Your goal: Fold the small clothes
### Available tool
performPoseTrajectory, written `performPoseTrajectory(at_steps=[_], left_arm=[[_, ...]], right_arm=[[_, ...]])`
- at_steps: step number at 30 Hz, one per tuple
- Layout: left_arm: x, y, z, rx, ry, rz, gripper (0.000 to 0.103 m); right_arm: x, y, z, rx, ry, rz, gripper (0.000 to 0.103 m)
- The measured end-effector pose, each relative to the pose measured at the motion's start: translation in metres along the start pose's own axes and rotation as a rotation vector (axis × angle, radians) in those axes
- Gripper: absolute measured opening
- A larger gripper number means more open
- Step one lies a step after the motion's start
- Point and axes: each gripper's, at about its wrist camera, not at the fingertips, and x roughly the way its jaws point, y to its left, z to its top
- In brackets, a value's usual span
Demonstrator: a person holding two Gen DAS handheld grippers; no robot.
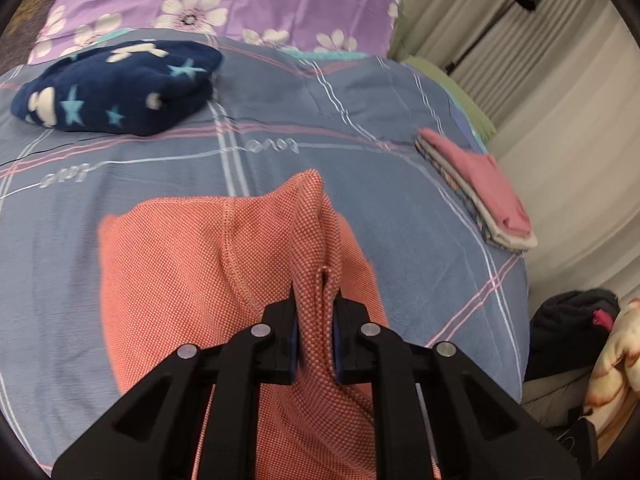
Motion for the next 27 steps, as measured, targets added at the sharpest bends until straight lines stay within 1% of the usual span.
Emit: performPoseTrajectory(at_steps=[4,12,17,19,20,22,24,25,27], left_arm=[[0.021,-0.016,-0.001,0.035,0.037,0.032,0.012],[0.046,-0.04,-0.005,0.113,0.061,0.107,0.012],[0.051,-0.043,-0.005,0.123,0.058,0.11,0.014],[0.049,-0.047,-0.006,0.135,0.049,0.096,0.026],[0.043,-0.05,-0.006,0.145,0.037,0.075,0.029],[0.028,-0.058,-0.009,0.177,0.0,0.06,0.043],[0.003,-0.067,-0.016,0.244,-0.059,0.063,0.048],[-0.008,-0.069,-0.022,0.275,-0.085,0.067,0.054],[-0.034,-0.068,-0.04,0.316,-0.131,0.081,0.06]], right_arm=[[-0.006,-0.017,-0.007,0.049,0.012,-0.002,0.011],[-0.011,-0.033,-0.018,0.113,0.032,0.002,0.01],[-0.01,-0.036,-0.015,0.126,0.036,0.004,0.01],[-0.009,-0.039,-0.015,0.139,0.045,0.009,0.01],[-0.009,-0.041,-0.016,0.15,0.052,0.013,0.01],[-0.007,-0.046,-0.018,0.177,0.066,0.021,0.01],[-0.007,-0.05,-0.019,0.203,0.078,0.037,0.01],[-0.006,-0.051,-0.019,0.211,0.081,0.041,0.01],[-0.006,-0.052,-0.019,0.22,0.086,0.047,0.01]])
